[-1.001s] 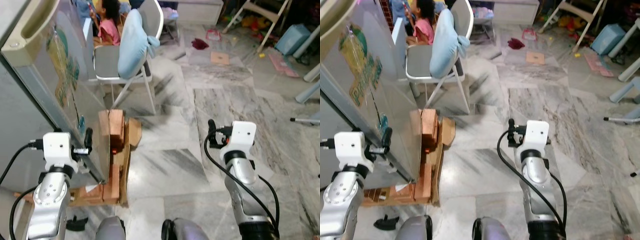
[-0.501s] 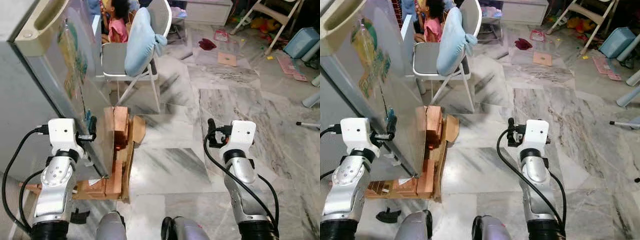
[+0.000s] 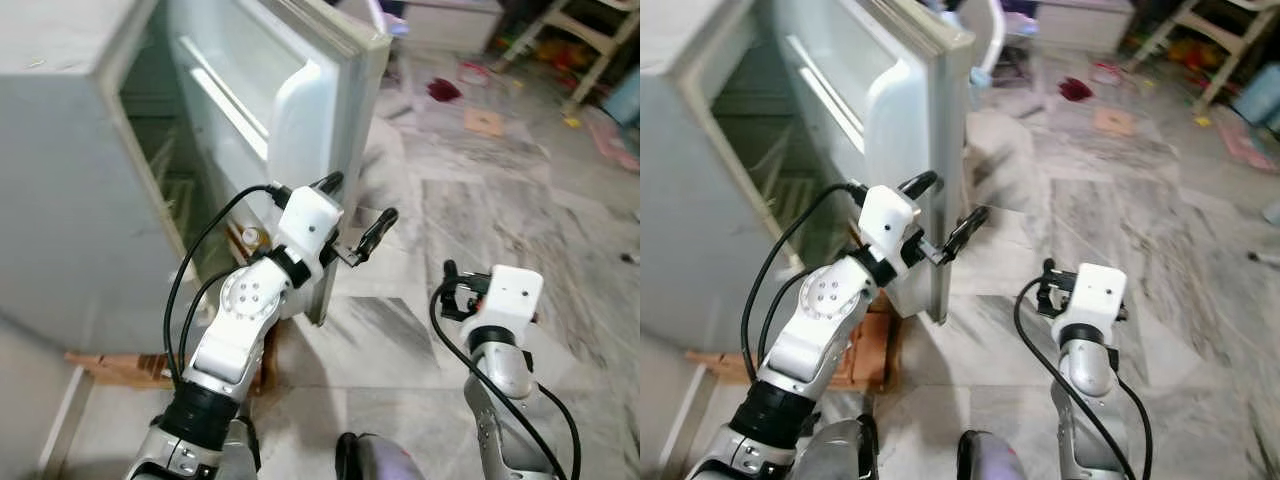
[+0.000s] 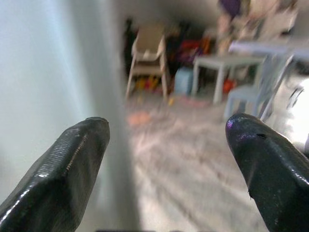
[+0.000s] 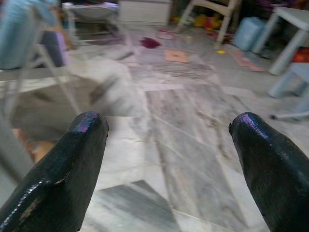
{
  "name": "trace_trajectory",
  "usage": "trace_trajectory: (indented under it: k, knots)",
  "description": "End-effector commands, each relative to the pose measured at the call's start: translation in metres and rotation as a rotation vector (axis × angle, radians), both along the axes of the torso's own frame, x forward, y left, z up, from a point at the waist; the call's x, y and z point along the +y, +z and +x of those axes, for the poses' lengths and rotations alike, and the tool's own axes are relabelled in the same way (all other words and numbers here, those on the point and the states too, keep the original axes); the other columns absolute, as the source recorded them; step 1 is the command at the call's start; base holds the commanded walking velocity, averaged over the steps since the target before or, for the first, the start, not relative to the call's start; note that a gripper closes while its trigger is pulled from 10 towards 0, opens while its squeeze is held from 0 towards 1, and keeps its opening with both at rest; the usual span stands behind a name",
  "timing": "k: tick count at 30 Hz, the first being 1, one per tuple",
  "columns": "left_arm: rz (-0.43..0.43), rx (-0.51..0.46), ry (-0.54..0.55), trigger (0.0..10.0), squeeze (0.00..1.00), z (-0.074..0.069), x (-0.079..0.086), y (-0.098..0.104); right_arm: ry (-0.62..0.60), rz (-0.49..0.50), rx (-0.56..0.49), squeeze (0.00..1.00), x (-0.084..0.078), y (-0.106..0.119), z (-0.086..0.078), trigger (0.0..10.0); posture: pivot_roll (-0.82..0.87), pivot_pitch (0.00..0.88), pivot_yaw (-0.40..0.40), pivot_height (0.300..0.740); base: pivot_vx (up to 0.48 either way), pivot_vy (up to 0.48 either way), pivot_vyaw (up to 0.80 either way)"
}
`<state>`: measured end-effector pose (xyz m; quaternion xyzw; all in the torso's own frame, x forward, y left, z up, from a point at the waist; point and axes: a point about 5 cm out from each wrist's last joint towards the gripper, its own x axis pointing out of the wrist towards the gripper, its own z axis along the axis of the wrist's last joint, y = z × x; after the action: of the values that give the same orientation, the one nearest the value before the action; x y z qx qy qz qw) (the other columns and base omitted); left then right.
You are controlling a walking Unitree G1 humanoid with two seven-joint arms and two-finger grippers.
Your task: Restocking fridge
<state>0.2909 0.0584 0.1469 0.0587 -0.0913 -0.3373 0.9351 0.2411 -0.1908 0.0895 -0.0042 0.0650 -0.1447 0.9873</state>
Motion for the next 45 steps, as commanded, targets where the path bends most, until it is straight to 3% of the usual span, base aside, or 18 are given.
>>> trace_trajectory:
  k: [1, 3, 7, 25, 45]
  knots:
    - [-0.014, 0.045, 0.058, 10.0, 0.0, 0.004, 0.015, -0.006, -0.006, -0.005, -0.004, 0.0, 0.0, 0.001, 0.001, 10.0, 0.01, 0.105, -0.048, 0.74, 0.0, 0.0, 0.0]
    - [-0.009, 0.056, 0.126, 10.0, 0.0, 0.008, 0.035, -0.013, 0.001, 0.001, 0.0, 0.0, 0.003, 0.002, 0.004, 10.0, 0.02, 0.102, -0.056, 0.74, 0.12, -0.394, -0.8]
    - [0.004, 0.064, 0.182, 10.0, 0.0, 0.009, 0.048, -0.018, 0.016, 0.006, -0.008, 0.0, 0.006, 0.005, 0.01, 10.0, 0.02, 0.098, -0.064, 0.74, 0.0, -0.416, -0.2]
    - [0.019, 0.103, 0.18, 10.0, 0.0, -0.001, 0.048, -0.034, 0.026, 0.013, -0.012, 0.0, 0.012, 0.003, 0.019, 10.0, 0.01, 0.095, -0.061, 0.74, 0.092, -0.413, 0.0]
    - [0.045, 0.063, 0.156, 10.0, 0.0, -0.007, 0.045, -0.036, 0.032, 0.0, -0.012, 0.0, 0.014, 0.002, 0.023, 10.0, 0.01, 0.092, -0.064, 0.74, 0.441, -0.025, -0.78]
